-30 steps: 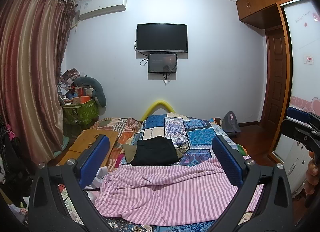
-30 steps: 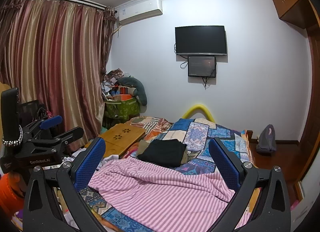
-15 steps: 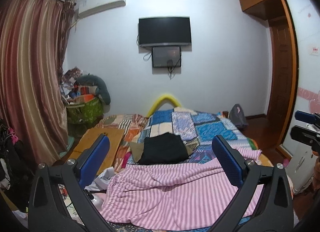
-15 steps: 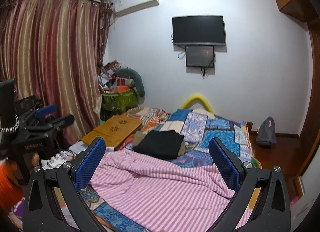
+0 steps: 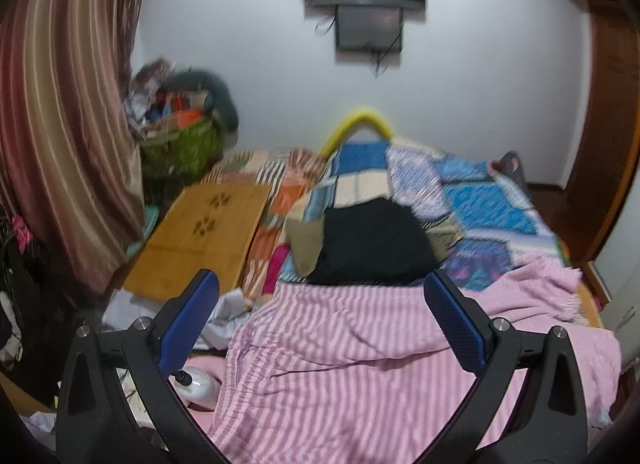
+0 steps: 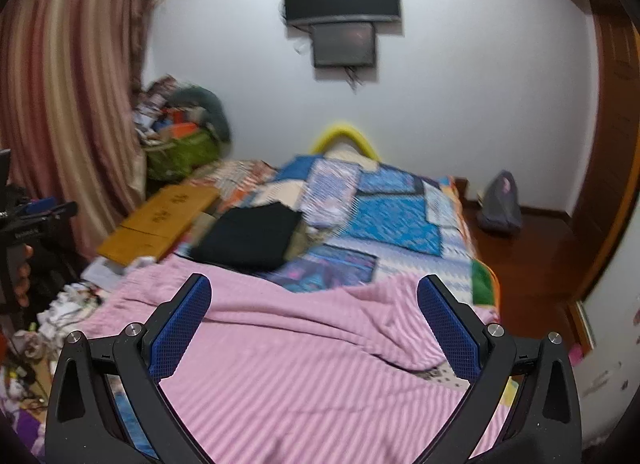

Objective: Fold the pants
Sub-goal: 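Lower both tools and grasp the pants waistband edges with each gripper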

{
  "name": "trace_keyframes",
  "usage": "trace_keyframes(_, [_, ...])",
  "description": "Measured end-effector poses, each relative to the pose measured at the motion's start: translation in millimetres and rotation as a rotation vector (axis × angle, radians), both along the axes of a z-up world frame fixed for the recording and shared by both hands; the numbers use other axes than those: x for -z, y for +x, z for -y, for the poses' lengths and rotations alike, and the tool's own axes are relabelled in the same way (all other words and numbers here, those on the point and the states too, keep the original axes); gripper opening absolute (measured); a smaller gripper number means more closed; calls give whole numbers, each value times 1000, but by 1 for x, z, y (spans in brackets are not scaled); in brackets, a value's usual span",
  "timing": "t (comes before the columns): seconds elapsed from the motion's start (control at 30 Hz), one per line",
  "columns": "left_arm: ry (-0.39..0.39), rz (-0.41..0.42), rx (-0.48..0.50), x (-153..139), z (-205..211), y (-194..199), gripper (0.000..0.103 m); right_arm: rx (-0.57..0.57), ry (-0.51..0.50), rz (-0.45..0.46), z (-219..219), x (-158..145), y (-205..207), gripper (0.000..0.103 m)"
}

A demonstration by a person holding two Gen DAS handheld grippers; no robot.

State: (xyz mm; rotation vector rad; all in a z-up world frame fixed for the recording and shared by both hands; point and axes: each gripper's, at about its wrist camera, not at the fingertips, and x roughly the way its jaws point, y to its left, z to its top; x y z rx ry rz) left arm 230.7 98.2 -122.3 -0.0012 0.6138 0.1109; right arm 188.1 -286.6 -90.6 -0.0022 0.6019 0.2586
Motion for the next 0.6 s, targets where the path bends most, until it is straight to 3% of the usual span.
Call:
trace_keyframes(0.2, [-21, -139, -44, 63, -26, 69, 103, 50, -90, -81, 24, 27, 39, 103])
trace_keyframes(0.4, [0, -273, -84, 120, -46, 134, 103, 140, -107, -158, 56, 57, 73, 103])
trace_keyframes(0.53, [-24, -372, -112, 153, -65, 172, 87, 171, -89, -225, 71, 84, 100, 102])
trace_keyframes(0.6, [-70, -421, -130, 172, -76, 189, 86, 164, -85, -267, 71, 99, 115, 98])
